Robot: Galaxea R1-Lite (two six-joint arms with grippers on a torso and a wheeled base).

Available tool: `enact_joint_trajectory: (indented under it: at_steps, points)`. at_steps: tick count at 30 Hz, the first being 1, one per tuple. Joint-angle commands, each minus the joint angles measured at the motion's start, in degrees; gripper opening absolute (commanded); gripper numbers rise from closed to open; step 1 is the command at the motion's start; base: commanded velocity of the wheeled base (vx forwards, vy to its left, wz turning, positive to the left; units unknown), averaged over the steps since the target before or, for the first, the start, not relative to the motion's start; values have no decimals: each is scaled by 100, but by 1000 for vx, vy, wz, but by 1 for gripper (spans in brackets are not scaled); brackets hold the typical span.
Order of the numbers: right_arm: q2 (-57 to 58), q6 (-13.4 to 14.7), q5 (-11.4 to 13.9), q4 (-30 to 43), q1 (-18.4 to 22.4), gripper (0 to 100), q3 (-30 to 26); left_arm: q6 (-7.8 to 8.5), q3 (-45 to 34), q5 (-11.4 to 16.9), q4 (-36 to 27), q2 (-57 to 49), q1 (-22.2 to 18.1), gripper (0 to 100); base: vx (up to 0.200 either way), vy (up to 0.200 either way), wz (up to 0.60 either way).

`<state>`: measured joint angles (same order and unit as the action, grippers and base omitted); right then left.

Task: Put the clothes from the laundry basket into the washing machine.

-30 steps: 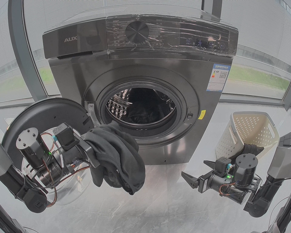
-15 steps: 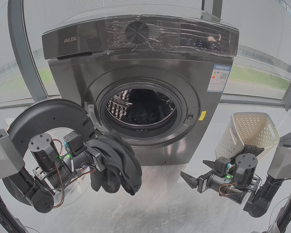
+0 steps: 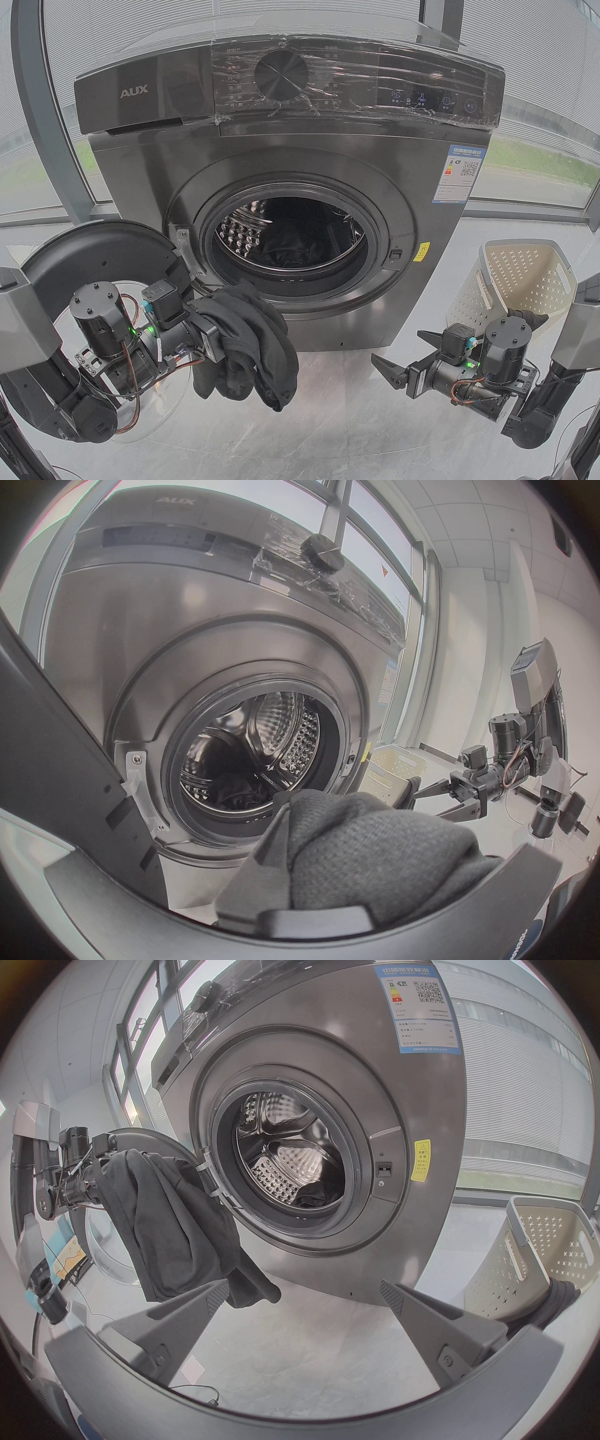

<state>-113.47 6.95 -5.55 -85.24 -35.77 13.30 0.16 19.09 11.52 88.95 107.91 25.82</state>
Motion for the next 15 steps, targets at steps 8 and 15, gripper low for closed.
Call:
enact_joint_trajectory:
  at_steps: [8,15]
  points:
    - [0,8,1,-2,-62,100,-12,2,16,-1,17,81,28,0,0,0,0]
    - [0,8,1,-2,-80,100,-20,2,25,-9,17,90,37,0,200,0,0]
